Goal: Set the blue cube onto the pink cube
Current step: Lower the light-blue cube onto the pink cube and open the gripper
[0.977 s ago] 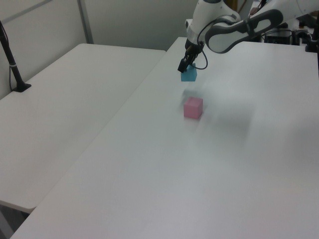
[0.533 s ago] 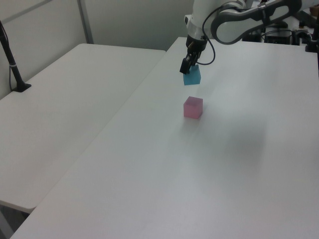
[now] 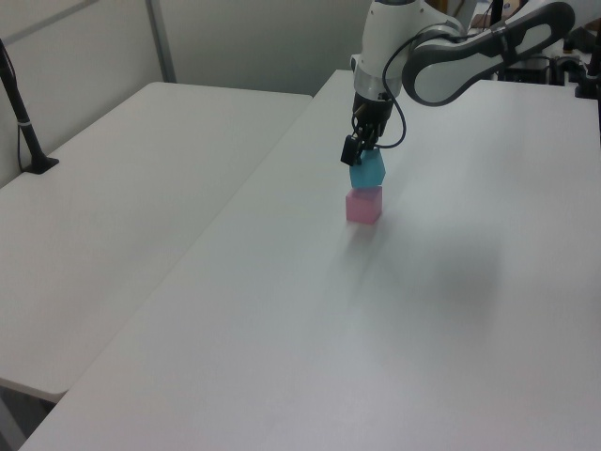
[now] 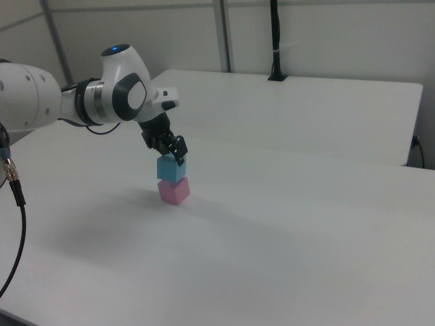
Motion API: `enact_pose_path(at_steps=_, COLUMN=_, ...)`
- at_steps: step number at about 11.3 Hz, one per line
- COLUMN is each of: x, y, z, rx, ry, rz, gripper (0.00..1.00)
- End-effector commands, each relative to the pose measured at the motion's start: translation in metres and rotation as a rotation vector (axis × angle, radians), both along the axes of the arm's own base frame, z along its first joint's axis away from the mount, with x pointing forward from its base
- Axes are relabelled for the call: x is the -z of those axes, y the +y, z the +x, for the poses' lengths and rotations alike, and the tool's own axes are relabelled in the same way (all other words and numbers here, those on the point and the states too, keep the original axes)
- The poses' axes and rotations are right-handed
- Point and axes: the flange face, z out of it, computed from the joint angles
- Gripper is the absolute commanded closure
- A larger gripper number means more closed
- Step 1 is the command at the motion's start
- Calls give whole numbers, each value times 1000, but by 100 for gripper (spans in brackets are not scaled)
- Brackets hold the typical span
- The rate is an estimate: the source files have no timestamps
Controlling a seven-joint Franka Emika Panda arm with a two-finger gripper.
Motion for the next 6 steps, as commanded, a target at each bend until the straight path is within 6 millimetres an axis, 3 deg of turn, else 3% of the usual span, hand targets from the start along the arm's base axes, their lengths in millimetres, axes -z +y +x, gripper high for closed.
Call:
enact_pose_path(at_steps=1, x=-3, y=11, z=-10, rx=23, ry=-12, rz=-8, gripper=42)
enact_pose_path(at_steps=2, x=-4, y=12, z=-10, rx=25, ry=-16, rz=-7, gripper=26)
enact_pose_path(at_steps=4, x=-6, y=11, z=-8, rx=103, ry=-30, rz=10, gripper=6)
enact_pose_path(at_steps=6, x=-11, y=10, z=-8, rx=108, ry=-37, rz=10, gripper=1)
